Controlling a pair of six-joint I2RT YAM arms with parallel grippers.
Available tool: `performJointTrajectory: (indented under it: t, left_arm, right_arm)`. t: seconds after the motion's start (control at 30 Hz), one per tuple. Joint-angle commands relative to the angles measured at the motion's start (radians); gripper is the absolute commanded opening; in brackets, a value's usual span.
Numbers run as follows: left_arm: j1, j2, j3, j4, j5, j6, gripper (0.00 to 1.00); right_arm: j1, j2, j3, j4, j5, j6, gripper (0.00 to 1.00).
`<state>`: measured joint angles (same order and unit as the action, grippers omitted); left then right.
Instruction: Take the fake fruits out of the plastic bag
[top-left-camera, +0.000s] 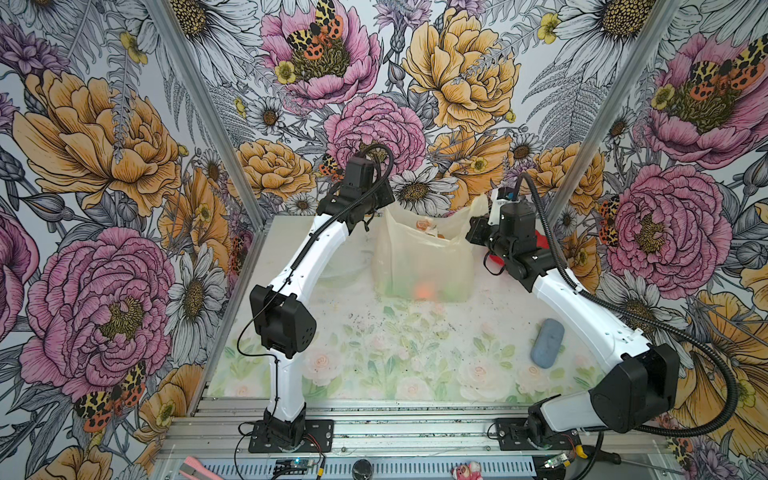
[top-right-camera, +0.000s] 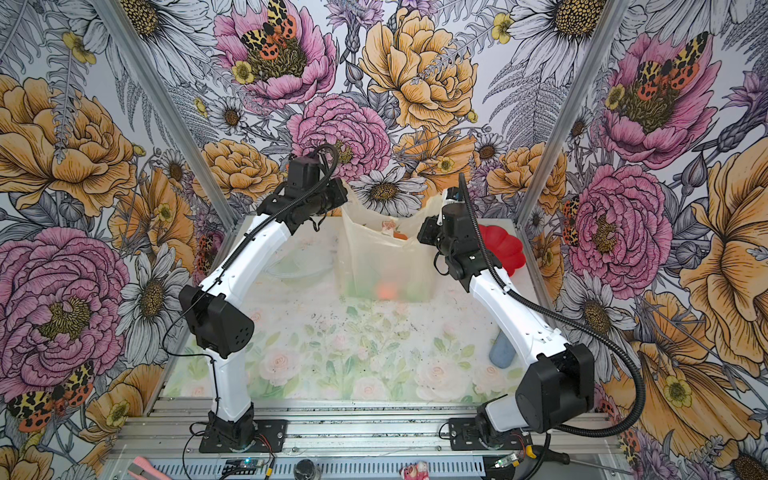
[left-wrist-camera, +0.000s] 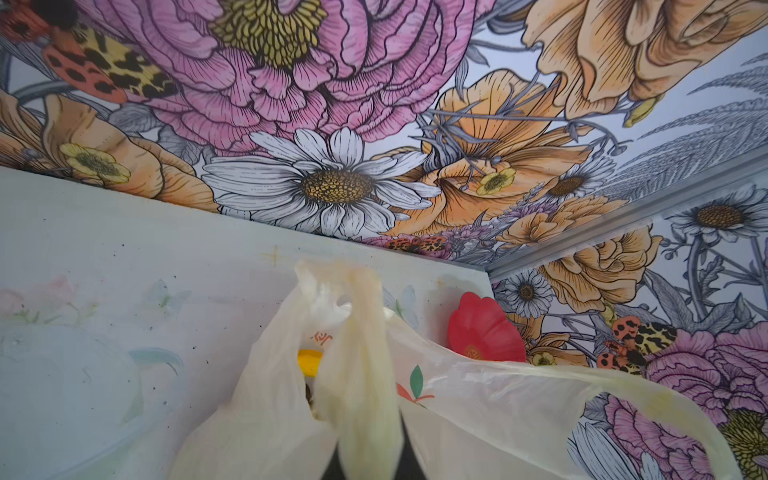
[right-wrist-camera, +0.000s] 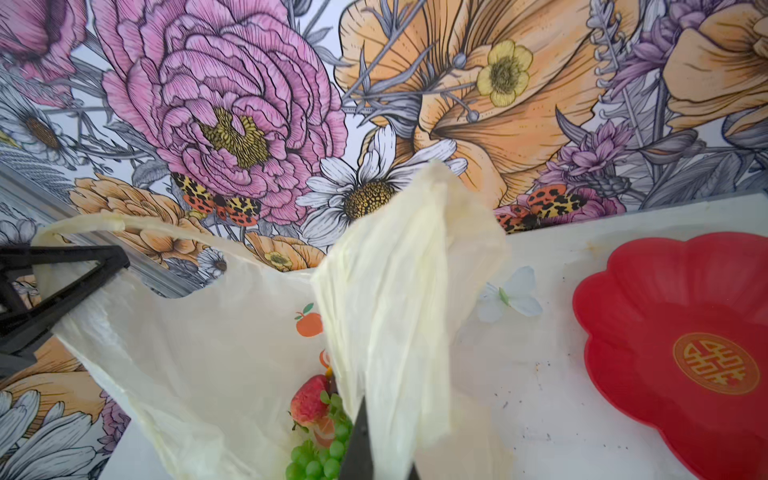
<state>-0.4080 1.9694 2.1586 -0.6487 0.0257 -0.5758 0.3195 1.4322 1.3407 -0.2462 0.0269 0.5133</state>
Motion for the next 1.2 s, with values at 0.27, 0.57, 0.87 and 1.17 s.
performJointTrajectory:
  t: [0.27, 0.57, 0.87, 1.17]
  left_arm:
    - [-0.05, -0.461, -0.772, 0.326, -0.035, -0.102, 0.0]
    - [0.022, -0.546, -1.312, 0.581, 0.085, -0.318, 0.0]
    - [0.029, -0.62, -1.253, 0.37, -0.015, -0.236, 0.14]
    - [-0.096, -0.911, -1.165, 0.003, -0.397, -0.129, 0.53]
  right_arm:
    - [0.026, -0.216, -0.325, 0.075, -0.039, 0.088, 0.0]
    - [0.045, -0.34, -0.733, 0.252, -0.028, 0.234, 0.0]
    - [0.07, -0.338, -0.72, 0.219, 0.028, 0.177, 0.0]
    - [0.173, -0.369, -0.732, 0.219, 0.101, 0.128, 0.0]
